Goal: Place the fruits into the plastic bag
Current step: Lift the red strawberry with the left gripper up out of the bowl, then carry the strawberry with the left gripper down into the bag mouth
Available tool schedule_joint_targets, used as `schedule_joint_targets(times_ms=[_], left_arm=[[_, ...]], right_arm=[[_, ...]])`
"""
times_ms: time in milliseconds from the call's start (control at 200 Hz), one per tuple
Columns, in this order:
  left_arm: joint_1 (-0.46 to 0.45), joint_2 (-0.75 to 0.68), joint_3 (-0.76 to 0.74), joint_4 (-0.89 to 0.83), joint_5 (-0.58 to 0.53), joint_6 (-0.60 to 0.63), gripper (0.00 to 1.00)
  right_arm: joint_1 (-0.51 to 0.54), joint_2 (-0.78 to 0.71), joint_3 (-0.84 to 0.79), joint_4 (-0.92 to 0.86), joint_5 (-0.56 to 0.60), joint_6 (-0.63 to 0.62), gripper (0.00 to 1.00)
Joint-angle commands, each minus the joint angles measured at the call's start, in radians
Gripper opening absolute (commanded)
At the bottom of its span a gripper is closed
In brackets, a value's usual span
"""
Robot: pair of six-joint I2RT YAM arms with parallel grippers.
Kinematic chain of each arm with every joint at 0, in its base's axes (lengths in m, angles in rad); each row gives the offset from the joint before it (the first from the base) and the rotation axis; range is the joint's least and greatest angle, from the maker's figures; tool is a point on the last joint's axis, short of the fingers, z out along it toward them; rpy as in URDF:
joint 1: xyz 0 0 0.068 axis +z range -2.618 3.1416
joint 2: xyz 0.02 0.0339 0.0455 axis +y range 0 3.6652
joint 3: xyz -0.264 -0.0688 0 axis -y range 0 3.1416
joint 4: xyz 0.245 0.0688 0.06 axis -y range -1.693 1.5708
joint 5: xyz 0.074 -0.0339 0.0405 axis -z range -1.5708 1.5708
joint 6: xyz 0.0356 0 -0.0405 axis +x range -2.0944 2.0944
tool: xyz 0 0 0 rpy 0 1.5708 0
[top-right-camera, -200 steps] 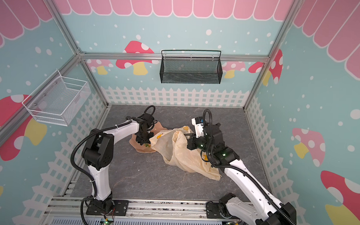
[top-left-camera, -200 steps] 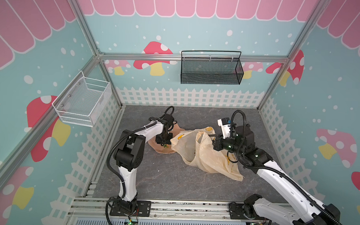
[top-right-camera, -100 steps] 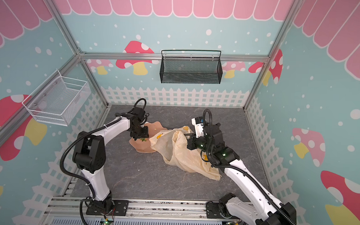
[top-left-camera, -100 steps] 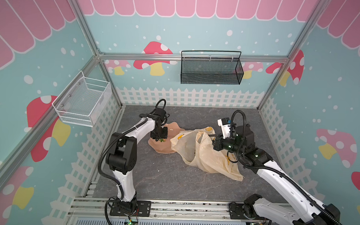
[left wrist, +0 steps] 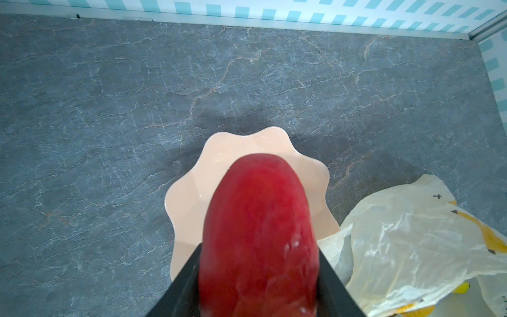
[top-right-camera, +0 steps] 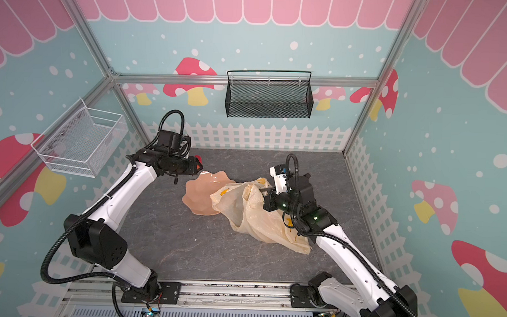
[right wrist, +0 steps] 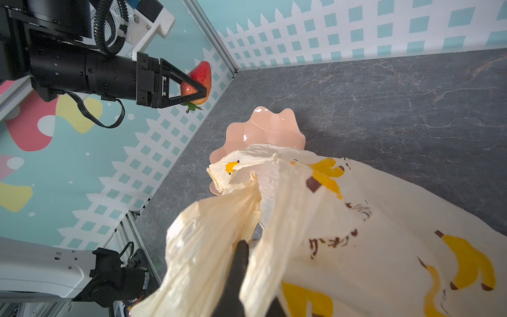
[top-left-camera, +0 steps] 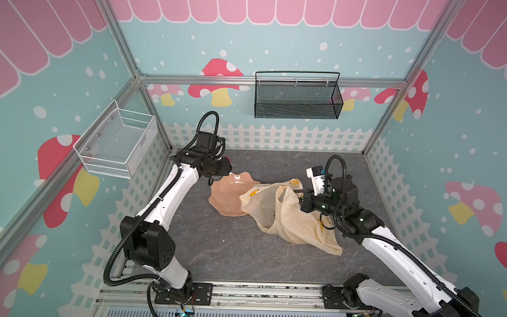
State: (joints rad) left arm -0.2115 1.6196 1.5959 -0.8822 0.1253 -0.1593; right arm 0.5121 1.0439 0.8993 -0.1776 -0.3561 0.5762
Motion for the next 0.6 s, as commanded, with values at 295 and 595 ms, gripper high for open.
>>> schedule_joint_targets(times_ms=[295, 595], left_arm=[[-0.109, -0.153, -0.06, 0.011, 0.318, 0.285, 0.36], [-0.231, -0.205, -0.112, -0.038, 0.399, 0.365, 0.33]], right_arm=[[0.006, -0.007, 0.022, -0.005, 0.0, -0.007, 0.0], [0.005, -0.005, 0.023, -0.006, 0.003, -0.011, 0.0]])
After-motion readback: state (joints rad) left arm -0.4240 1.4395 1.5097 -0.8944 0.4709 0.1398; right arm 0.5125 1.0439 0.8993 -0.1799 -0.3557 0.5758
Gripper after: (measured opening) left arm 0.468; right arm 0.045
